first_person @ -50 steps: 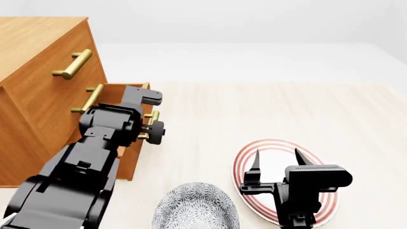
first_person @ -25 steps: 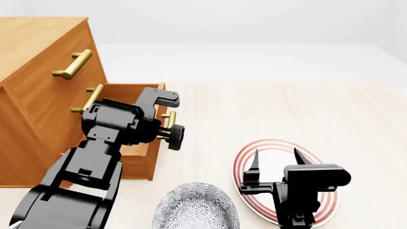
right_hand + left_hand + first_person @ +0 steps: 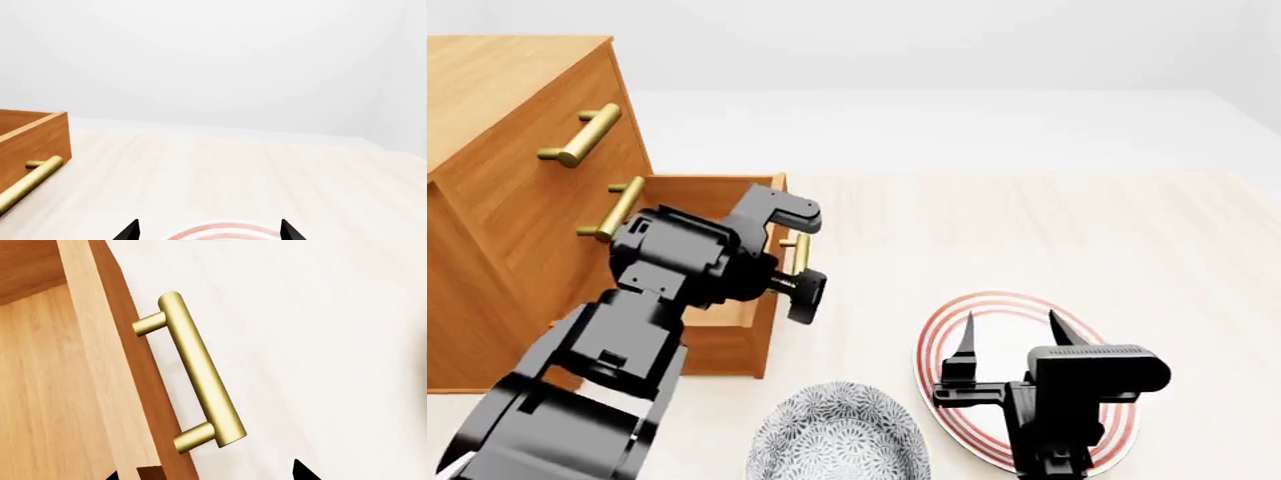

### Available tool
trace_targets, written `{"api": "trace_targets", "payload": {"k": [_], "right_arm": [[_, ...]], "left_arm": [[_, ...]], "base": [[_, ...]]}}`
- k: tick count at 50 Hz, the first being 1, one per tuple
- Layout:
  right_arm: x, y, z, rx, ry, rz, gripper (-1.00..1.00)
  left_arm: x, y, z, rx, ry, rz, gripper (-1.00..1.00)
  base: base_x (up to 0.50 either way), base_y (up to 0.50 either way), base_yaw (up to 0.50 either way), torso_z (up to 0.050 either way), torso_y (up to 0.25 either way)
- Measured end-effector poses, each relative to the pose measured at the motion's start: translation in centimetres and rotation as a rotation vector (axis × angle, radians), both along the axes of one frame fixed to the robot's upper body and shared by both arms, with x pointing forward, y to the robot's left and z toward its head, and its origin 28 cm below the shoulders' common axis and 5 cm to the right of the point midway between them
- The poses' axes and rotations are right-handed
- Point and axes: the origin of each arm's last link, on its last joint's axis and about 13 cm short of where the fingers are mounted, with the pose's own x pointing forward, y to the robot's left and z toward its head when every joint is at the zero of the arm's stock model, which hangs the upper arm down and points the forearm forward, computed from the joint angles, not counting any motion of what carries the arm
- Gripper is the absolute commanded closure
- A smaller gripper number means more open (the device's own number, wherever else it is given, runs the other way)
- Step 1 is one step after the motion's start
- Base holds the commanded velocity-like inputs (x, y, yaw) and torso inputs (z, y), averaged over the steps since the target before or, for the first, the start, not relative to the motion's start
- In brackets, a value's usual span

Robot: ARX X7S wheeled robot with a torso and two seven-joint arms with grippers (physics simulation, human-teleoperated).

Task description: Open the bottom drawer of the cabinet.

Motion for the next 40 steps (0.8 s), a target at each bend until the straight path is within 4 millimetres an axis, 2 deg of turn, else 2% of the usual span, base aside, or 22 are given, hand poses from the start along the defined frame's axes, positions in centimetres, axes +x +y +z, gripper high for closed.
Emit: {"api": "trace_targets", "payload": {"k": [9, 13, 20, 26, 32, 40], "right_arm": [[0.0, 0.0, 0.1, -0.001, -0.003, -0.002, -1.00], [0.0, 0.0, 0.2, 0.000, -0.005, -0.002, -1.00], [0.1, 0.0, 0.3, -0.001, -0.009, -0.001, -1.00], [0.2, 0.0, 0.8, -0.014, -0.022, -0.003, -1.00], [0.8, 0.0, 2.2, -0.042, -0.065, -0.014, -1.00], [2.0, -0.3, 5.9, -0.073, -0.177, -0.035, -1.00]], "left_arm": [[-0.9, -0.2, -1.4, -0.049, -0.116, 0.050, -1.00], [-2.0, -0.8, -0.6, -0.093, -0.263, 0.082, -1.00], [-5.8, -2.5, 2.7, -0.262, -0.557, 0.089, -1.00], [-9.3, -2.3, 3.1, -0.318, -0.749, 0.125, -1.00], [-11.7, -1.9, 2.7, -0.331, -0.874, 0.156, -1.00], [-13.6, -1.6, 2.7, -0.340, -0.975, 0.167, -1.00]], "base": [[0.00, 0.00, -0.01, 0.000, 0.000], [0.00, 0.00, 0.00, 0.000, 0.000], [0.00, 0.00, 0.00, 0.000, 0.000], [0.00, 0.00, 0.00, 0.000, 0.000], [0.00, 0.00, 0.00, 0.000, 0.000], [0.00, 0.00, 0.00, 0.000, 0.000]]}}
